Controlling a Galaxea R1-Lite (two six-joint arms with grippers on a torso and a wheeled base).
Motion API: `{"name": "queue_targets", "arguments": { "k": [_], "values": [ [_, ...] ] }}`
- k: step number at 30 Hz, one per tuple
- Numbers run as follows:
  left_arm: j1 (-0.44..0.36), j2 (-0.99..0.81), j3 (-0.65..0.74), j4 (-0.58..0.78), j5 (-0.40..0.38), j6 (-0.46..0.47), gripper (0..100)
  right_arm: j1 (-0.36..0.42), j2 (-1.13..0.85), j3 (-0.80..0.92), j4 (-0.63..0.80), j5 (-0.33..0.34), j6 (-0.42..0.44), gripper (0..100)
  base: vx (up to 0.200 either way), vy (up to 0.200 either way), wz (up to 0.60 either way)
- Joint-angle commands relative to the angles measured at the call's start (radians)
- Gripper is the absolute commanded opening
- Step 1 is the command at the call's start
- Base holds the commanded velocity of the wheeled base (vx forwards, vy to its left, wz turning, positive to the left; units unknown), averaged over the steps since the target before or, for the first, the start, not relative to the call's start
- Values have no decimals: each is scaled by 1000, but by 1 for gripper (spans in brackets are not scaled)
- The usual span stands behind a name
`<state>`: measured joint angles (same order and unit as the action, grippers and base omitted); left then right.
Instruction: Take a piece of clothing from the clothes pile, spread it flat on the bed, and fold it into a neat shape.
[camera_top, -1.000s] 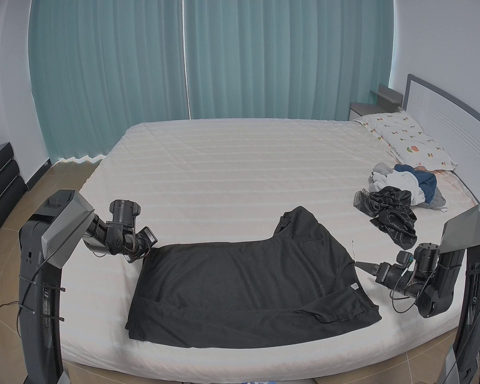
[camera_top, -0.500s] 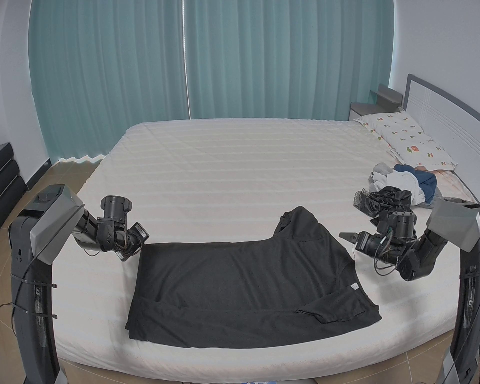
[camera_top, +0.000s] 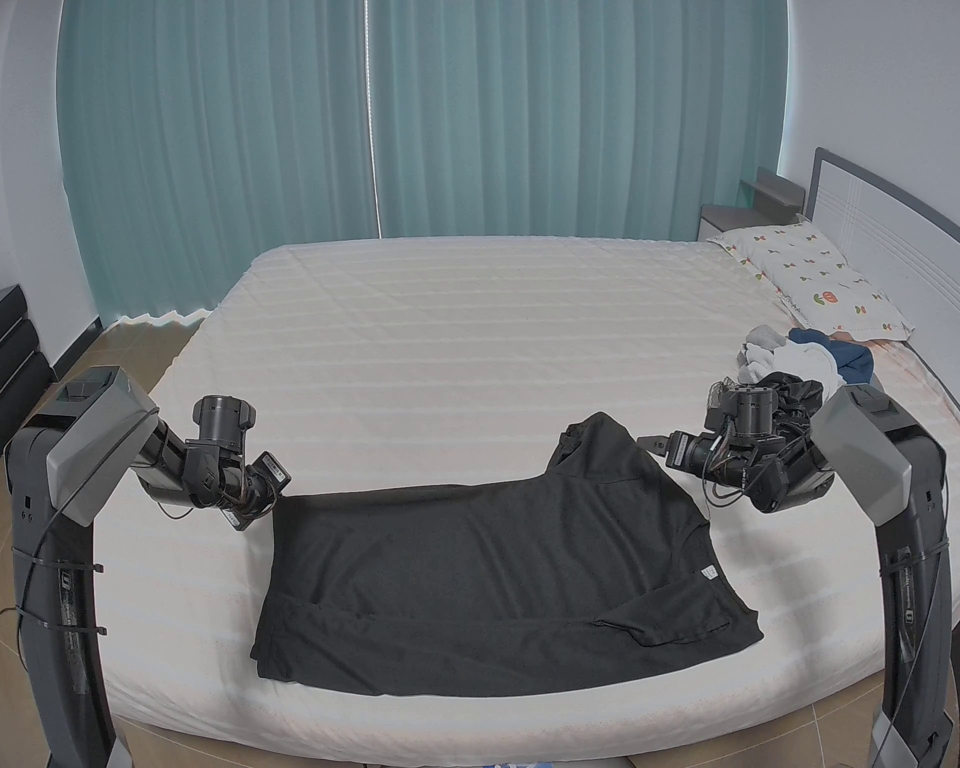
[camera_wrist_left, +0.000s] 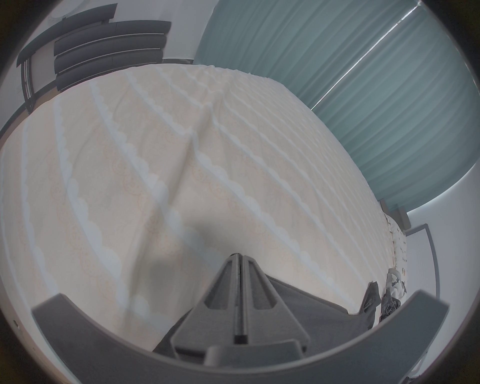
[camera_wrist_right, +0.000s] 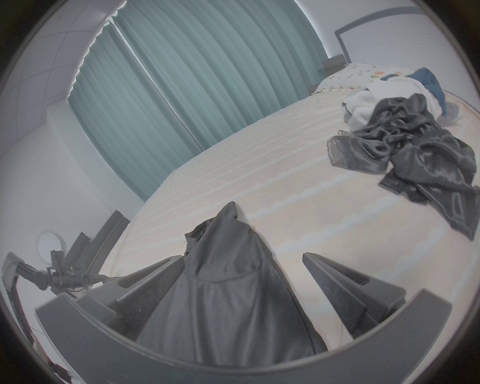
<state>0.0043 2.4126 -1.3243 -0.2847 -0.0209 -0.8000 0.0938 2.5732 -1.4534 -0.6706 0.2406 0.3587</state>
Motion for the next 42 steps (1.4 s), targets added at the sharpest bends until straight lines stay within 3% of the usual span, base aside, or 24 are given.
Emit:
{"name": "queue_targets", "arguments": {
  "k": [1, 7, 18, 19, 35, 42],
  "values": [
    [0, -20, 30, -2, -2, -1, 0, 33, 159, -177, 45, -49, -29, 100, 0, 0, 0],
    [2, -20, 30, -2, -2, -1, 0, 33, 236, -364, 117, -110, -26, 100, 0, 0, 0],
    [2, -18, 30, -2, -2, -1, 0, 35, 245, -378, 121, -109, -9, 100, 0, 0, 0],
    [2, -18, 30, -2, -1, -1, 0, 35, 245, -380, 120, -109, 3, 0, 0, 0, 0],
    [3, -23, 23, -2, 2, -1, 0, 27, 202, -360, 114, -130, 85, 0, 0, 0, 0],
    [10, -36, 17, -4, 2, 1, 0, 7, 128, -265, 63, -129, 101, 0, 0, 0, 0]
  ]
}}
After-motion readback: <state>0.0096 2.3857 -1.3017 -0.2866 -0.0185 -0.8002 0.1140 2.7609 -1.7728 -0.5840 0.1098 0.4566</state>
